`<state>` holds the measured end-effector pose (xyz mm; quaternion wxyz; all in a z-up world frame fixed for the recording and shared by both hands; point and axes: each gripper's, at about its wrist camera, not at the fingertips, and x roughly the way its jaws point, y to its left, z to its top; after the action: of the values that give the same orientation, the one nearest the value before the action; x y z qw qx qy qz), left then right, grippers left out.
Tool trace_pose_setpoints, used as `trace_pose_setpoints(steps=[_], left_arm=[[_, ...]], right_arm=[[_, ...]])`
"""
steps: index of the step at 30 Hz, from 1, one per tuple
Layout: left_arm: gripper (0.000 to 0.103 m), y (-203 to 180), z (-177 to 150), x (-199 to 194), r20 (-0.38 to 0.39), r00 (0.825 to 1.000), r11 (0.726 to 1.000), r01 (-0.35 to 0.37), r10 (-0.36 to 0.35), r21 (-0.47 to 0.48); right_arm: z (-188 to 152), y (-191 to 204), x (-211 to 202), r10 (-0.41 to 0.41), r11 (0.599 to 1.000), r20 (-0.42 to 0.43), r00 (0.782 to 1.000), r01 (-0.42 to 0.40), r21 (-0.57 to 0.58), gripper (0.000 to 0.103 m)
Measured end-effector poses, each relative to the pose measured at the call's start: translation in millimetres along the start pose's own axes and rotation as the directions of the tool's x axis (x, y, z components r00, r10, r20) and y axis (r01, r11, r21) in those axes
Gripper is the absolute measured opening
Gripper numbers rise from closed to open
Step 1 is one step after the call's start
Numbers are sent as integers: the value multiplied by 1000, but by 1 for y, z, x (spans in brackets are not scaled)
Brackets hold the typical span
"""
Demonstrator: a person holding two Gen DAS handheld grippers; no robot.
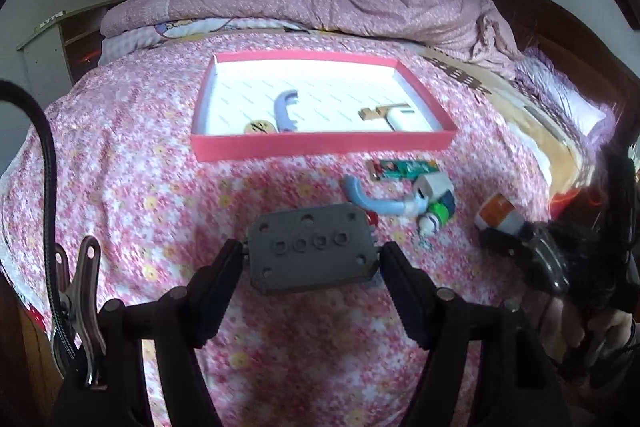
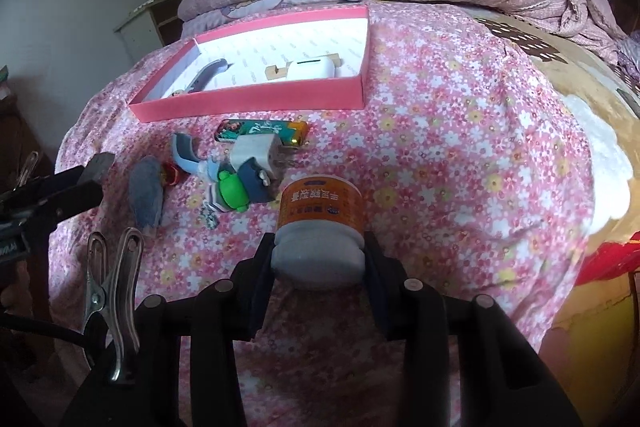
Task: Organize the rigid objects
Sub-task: 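Grasp the orange-labelled jar with the right tool while the left tool grasps the grey holed block, then carry the grey block with the left tool while the right tool carries the jar toward the tray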
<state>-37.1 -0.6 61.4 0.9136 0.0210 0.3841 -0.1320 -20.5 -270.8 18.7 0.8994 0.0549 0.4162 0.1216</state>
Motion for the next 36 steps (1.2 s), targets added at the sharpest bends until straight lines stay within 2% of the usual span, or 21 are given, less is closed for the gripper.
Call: trace_pose_setpoints(steps=[4, 9, 15, 22, 28, 36], left_arm=[[74, 7, 14, 0, 19, 1000, 1000, -16, 16, -3], [74, 17, 30, 1, 25, 1000, 999, 5, -4, -38], [74, 24, 51, 8, 22, 999, 996, -35, 37, -80], [74, 32, 68, 19, 23, 999, 993, -30, 33, -117], [74, 32, 76, 30, 27, 997, 993, -72, 75, -96], [74, 34, 85, 39, 26, 996, 994, -80, 83, -78]], right_arm=[[11, 6, -4, 4, 1000, -5, 1000, -4, -13, 42], [30, 15, -5, 4, 999, 7, 1000, -4, -51, 42], [59, 17, -1, 114, 993, -11, 993, -114, 10, 42], [89, 20, 11, 138, 990, -11, 990, -138, 38, 42], [101, 22, 20, 135, 990, -9, 991, -134, 42, 42], [120, 27, 33, 106, 994, -2, 994, -106, 20, 42]])
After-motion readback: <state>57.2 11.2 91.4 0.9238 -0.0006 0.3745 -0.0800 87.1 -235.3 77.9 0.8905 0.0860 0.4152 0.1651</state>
